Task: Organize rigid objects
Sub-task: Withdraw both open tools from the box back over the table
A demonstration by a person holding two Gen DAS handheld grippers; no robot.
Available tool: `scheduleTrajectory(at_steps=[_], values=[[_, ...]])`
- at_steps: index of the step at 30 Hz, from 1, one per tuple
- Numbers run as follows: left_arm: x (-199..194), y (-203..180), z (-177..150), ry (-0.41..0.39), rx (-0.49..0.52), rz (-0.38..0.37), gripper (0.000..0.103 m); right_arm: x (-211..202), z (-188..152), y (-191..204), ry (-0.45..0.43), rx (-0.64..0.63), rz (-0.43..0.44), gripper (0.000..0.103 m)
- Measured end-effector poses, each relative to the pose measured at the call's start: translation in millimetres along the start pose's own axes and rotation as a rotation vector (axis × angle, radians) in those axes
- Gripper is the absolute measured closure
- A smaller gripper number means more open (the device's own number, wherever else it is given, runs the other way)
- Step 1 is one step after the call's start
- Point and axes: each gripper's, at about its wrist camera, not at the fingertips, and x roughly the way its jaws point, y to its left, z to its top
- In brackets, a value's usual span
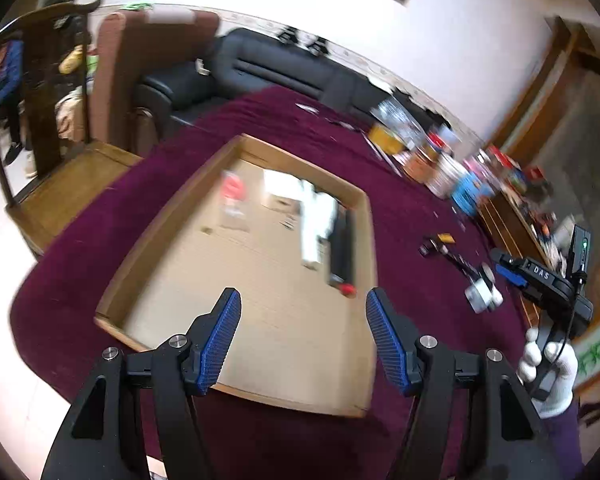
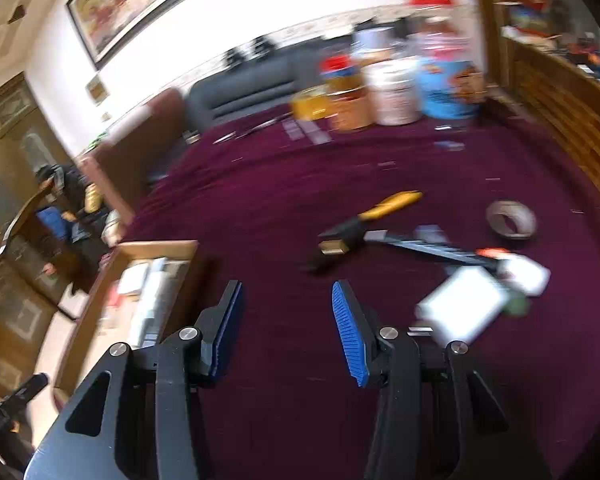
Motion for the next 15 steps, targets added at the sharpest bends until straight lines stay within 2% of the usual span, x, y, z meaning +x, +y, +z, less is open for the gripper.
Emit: scheduleTrajectory(at_steps=[5,9,12,15], values=[[10,-47,-10,0.043,0.100,-0.042,0.044,-23,-3,-85,-0.047,0.173,-0.079,0.059],[19,-80,-20,0.076,0.138,-0.093,0.044,-27,-6,-132,-0.036,0.248,-0.138,0.059],[28,-99,-29,0.107,0.165,-0.119,0.044,-21,-8,-143,0.002,0.266,-0.102,0.059],[35,-113,-38,0.141,0.196,-0.124,0.044,-7,-10,-138,0.063,0.269,0.012,0.059]])
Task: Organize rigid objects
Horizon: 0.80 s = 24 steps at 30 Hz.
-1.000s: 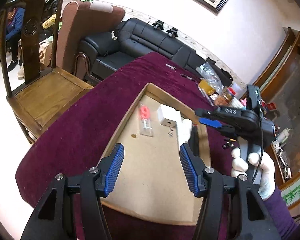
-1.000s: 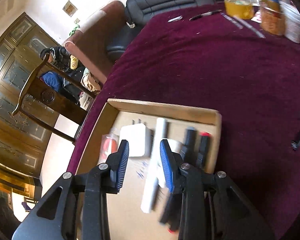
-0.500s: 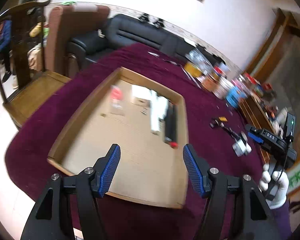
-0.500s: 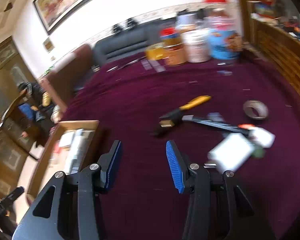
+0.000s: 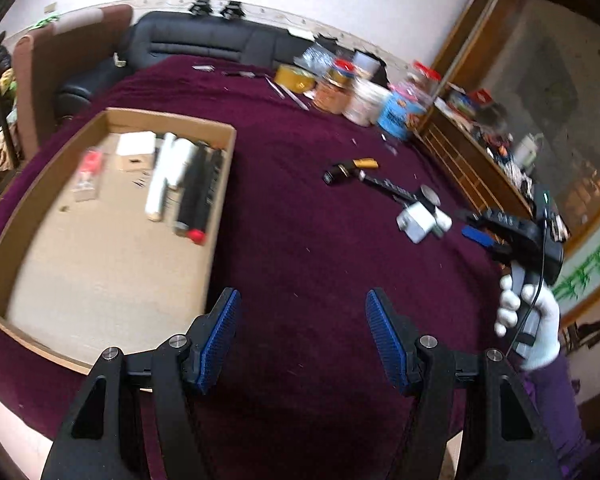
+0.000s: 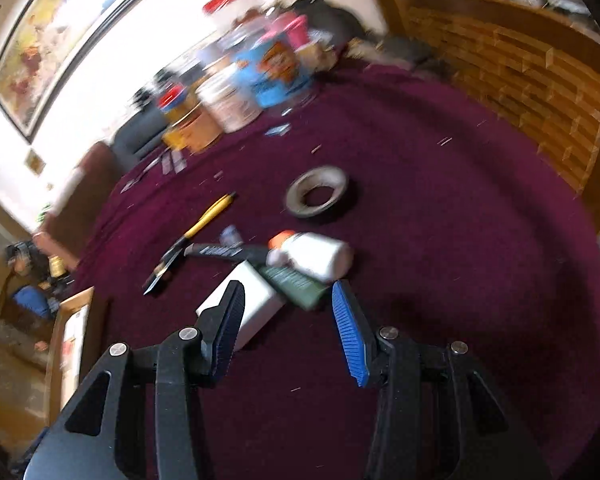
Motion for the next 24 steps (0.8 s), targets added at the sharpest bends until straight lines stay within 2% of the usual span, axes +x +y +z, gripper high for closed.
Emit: scheduleTrajectory(at_steps=[2,5,9,10,12,15,18,20,24], values=[[5,-9,-4,0.028,0.019,-0.007,0.044,14,-1,8,0.046,0.000,0.031,0.059],[6,-18,-8,0.040,0.041,-0.002,0.044,40,0,19,0.085,-0.011,-0.023,0.058],[-1,-25,-2,0.015,0.076,0.022,0.044,67,5,23,0.092,0.057,-0.049,0.057],[-1,-26,1,0.011,0.086,0.033,0.044,72,4,25,0.084,0.048,-0.055,0.051],[2,-29,9,0.007,0.101,0.050,0.044,76,2,38,0.066,-0.026,-0.094,0.050],[12,-36,25,-0.003,0.127,0.063,0.044,73,-6,42,0.047,-0.117,-0.071,0.053],[34,-50,48,-0.008,0.175,0.059,0.044,70,-8,35,0.027,-0.114,-0.034,0.054],[61,-62,66,0.003,0.209,0.086,0.044,70,-6,25,0.026,-0.066,0.017,0.053],[124,-73,97,0.065,0.252,0.087,0.044,68,-2,15,0.030,-0.010,0.070,0.058]])
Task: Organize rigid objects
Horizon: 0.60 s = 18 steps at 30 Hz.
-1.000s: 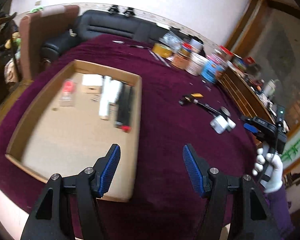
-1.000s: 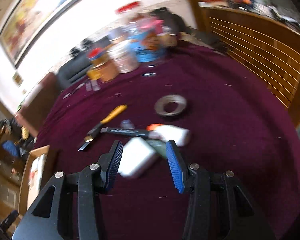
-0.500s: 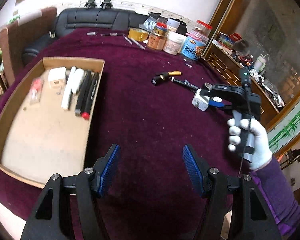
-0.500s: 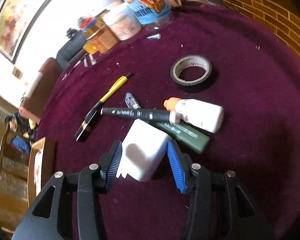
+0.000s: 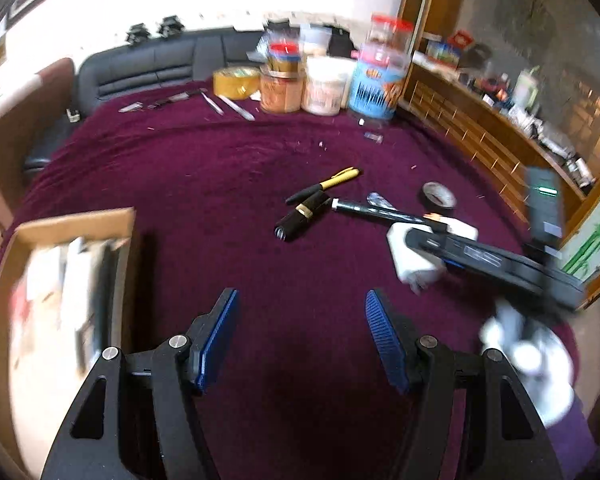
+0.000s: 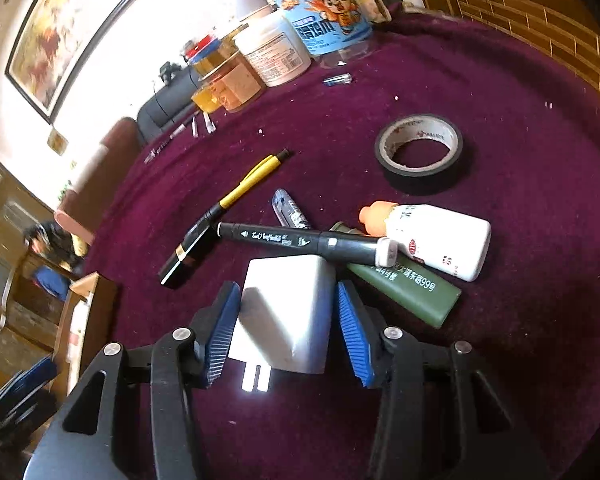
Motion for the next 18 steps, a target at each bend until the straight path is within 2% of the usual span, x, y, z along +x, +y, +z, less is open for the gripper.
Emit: scheduleTrajectory(at_steps=[4,9,10,11,12,13,16,18], values=[[67,5,33,0.062,-0.002,0.006,0.044,1,1,4,-0.001,-0.010,0.000,0.058],[117,4,54,0.096,0.026,0.029,0.045,3,1,10,-0.008,-0.045,-0.027,0.055],[122,0,52,0.105,0.052,0.043,0.048,3,2,9,-0.008,-0.042,-0.025,0.055],[121,-6,50,0.086,0.087,0.067,0.058,3,2,8,-0.007,-0.039,-0.023,0.055],[120,-12,46,0.089,0.127,0.077,0.077,3,2,8,-0.007,-0.038,-0.022,0.055],[115,-18,42,0.081,0.163,0.064,0.089,3,2,8,-0.007,-0.038,-0.023,0.055],[101,-23,32,0.090,0.186,0.034,0.090,3,2,8,-0.007,-0.039,-0.024,0.055],[90,-22,22,0.091,0.193,0.044,0.090,3,1,8,-0.009,-0.042,-0.025,0.055]])
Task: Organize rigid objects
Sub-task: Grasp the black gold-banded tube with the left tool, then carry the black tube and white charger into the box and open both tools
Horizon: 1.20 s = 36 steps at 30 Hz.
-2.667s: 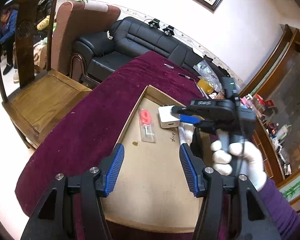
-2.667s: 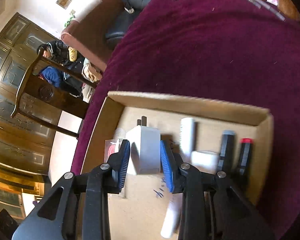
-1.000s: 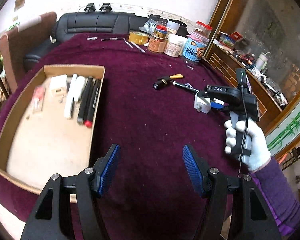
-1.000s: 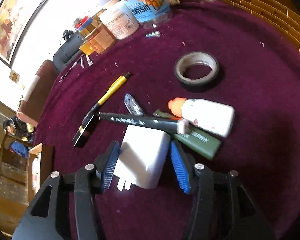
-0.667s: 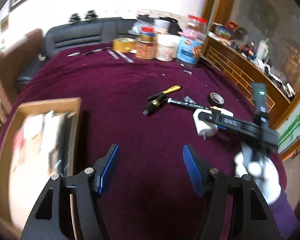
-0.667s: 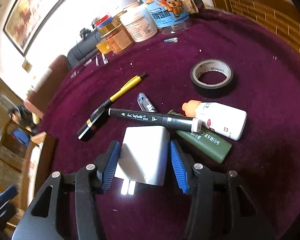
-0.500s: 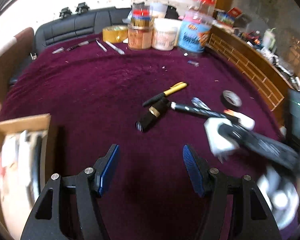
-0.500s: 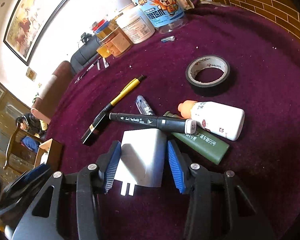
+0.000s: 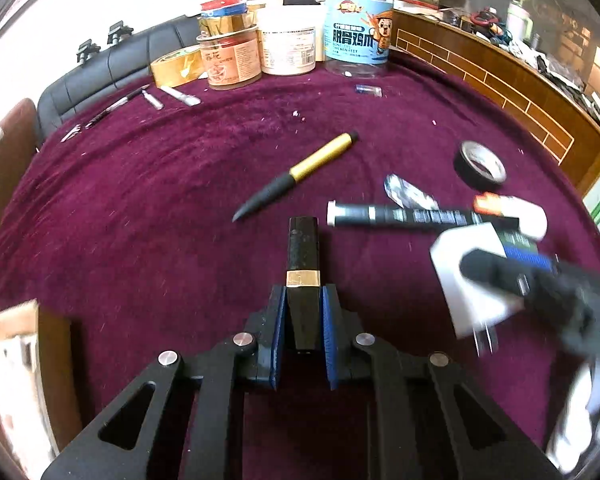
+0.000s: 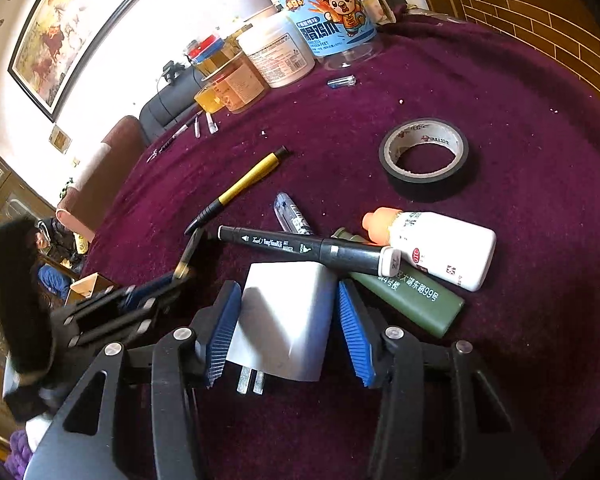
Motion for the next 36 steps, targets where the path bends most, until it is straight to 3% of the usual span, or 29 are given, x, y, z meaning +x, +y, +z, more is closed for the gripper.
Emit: scheduleTrajectory(at_steps=[5,10,11,14,15,16,17,23,28,31,36], values=[[-21,8,-26,0.015,-0.074,-0.040,0.089,1,-2,7,-0.001,-0.037,-0.019,0.049],[-9,-6,-23,-0.008,-0.035,-0.003,0.069,2,-2,8,-0.001,-0.050,-0.017,0.044],[-8,-9,-23,-0.015,-0.032,0.007,0.069,2,-2,8,0.000,-0.051,-0.016,0.044],[-8,-12,-21,-0.021,-0.040,0.013,0.069,2,-3,9,-0.002,-0.056,-0.015,0.043],[-9,-11,-22,-0.017,-0.045,0.006,0.073,2,-4,9,-0.003,-0.057,-0.016,0.043],[-12,-9,-24,-0.012,-0.053,0.000,0.088,2,-4,9,-0.004,-0.058,-0.016,0.043],[-15,-6,-26,-0.004,-0.061,-0.009,0.089,2,-4,9,-0.005,-0.058,-0.016,0.043],[-56,16,-54,-0.040,-0.183,-0.098,0.089,3,-5,11,-0.008,-0.076,-0.017,0.039],[-114,29,-88,-0.149,-0.253,-0.176,0.089,4,-7,16,-0.011,-0.104,-0.030,0.036],[-137,35,-106,-0.197,-0.279,-0.173,0.089,5,-8,18,-0.015,-0.116,-0.039,0.033],[-154,51,-128,-0.235,-0.354,-0.202,0.089,15,-12,39,0.020,-0.219,-0.188,0.033]])
